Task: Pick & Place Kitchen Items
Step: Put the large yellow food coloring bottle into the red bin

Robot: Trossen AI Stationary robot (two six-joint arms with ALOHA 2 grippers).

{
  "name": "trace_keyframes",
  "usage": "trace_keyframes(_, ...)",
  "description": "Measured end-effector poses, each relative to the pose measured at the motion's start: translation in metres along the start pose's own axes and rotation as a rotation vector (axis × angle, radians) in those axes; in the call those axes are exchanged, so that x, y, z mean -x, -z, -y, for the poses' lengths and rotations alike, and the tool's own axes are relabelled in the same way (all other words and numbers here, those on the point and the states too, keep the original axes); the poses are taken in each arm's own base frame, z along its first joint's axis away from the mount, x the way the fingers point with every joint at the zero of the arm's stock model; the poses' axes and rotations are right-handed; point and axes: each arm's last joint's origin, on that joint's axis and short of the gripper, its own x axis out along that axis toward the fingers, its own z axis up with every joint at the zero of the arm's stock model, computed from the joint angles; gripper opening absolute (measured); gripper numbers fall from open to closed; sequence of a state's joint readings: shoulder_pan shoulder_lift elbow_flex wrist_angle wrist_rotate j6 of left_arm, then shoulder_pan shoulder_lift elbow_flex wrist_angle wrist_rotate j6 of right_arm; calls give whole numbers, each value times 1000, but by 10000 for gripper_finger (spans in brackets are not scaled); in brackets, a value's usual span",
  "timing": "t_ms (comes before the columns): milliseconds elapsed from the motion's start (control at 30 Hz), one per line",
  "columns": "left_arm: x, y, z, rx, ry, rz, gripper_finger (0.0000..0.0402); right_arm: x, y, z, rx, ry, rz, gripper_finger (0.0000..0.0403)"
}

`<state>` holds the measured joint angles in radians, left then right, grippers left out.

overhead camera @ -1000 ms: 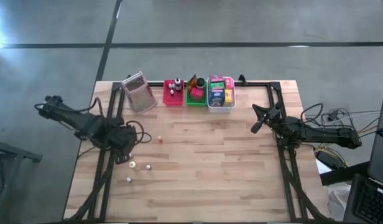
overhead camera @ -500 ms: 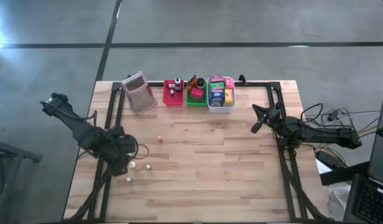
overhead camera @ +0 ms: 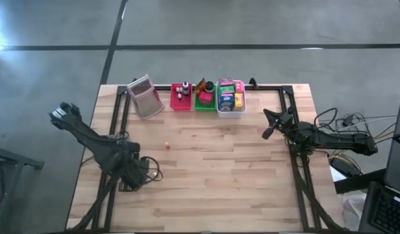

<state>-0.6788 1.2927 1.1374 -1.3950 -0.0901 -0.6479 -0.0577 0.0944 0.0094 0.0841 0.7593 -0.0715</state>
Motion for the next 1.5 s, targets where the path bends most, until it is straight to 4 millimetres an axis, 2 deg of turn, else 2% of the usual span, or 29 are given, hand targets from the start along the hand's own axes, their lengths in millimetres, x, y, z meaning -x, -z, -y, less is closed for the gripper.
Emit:
trace_keyframes(300, -5, -7, 6, -7, 30, 39, 248, 0, 0, 0, 0, 0, 0, 8)
trace_keyframes(500, -14, -1, 2, -7, 26, 34, 248, 0, 0, 0, 0, -1, 0, 8)
trace_keyframes(933, -47, 8, -1, -4, 53, 68, 248, 0, 0, 0, 0, 0, 0, 8)
trace_keyframes(1167, -52, 11, -2, 1, 56, 69, 247, 0, 0, 0, 0, 0, 0, 8)
trace_keyframes(1500, -56, 12, -2, 1, 68, 67, 202, 0, 0, 0, 0, -1, 0, 8)
